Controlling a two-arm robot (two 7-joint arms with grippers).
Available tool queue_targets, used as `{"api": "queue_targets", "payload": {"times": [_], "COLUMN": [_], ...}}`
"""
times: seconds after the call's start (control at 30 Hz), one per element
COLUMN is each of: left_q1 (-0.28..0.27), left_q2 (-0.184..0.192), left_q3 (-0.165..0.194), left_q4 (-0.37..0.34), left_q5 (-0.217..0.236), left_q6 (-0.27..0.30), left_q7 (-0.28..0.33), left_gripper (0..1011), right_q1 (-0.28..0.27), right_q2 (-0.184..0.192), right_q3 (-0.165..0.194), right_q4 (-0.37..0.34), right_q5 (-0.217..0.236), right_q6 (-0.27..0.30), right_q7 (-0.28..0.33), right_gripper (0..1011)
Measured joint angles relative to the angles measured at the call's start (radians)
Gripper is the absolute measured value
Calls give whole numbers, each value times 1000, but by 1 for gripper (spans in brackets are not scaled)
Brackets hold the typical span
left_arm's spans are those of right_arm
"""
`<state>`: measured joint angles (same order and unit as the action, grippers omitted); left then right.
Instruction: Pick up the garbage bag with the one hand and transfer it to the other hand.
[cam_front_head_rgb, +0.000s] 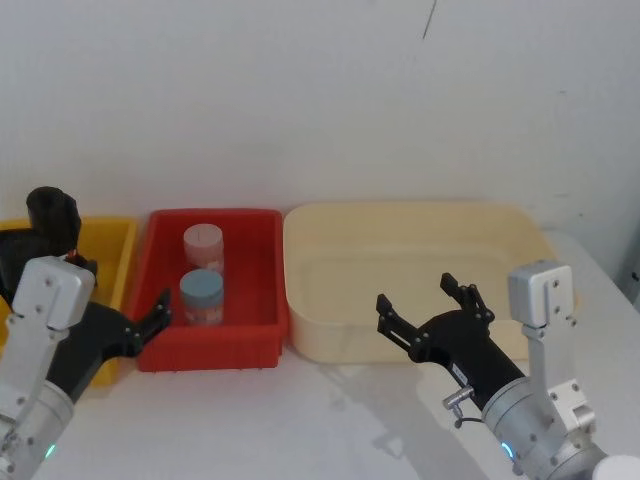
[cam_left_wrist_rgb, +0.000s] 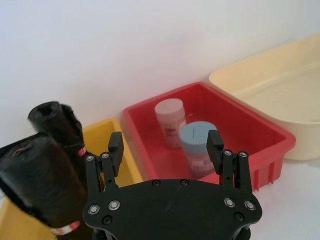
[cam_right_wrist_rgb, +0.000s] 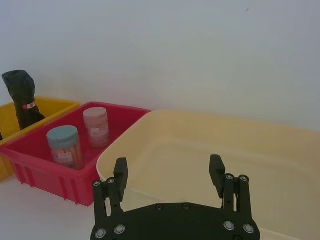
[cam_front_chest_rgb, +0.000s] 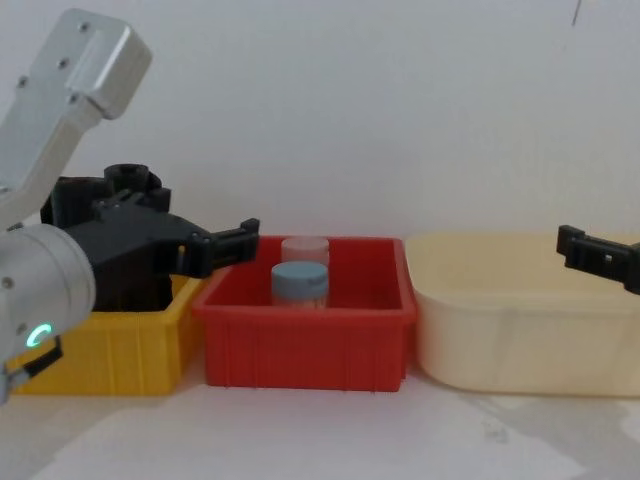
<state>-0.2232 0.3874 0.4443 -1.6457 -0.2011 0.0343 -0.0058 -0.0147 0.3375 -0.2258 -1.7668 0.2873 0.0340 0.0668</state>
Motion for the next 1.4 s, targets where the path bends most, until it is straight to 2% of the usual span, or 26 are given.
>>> {"api": "queue_targets", "payload": {"times": [0.27,0.47,0.5,0.73,0.87,1.0,1.23,1.4], "left_q1": [61,126,143,192,200,195,172,148], "left_q2": [29,55,60,70,71,70,68,67], "left_q3": [-48,-113,-133,-209,-251,-276,-305,-313], "left_q4": [-71,-139,-157,-208,-218,-217,-199,-179], "left_q5": [-21,-56,-67,-117,-149,-167,-200,-220], "left_q6": [64,115,127,171,201,219,248,260], "left_q7": [26,51,56,76,83,84,68,44], "left_gripper": [1001,1001,1001,1001,1001,1001,1001,1001], "right_q1": [0,0,0,0,0,0,0,0], "right_q2": [0,0,0,0,0,0,0,0], "right_q3": [0,0,0,0,0,0,0,0], "right_q4": [0,0,0,0,0,0,0,0], "right_q5": [0,0,0,0,0,0,0,0], "right_q6": [0,0,0,0,0,0,0,0], "right_q7": [0,0,0,0,0,0,0,0], "right_gripper": [1000,1000,1000,1000,1000,1000,1000,1000]}}
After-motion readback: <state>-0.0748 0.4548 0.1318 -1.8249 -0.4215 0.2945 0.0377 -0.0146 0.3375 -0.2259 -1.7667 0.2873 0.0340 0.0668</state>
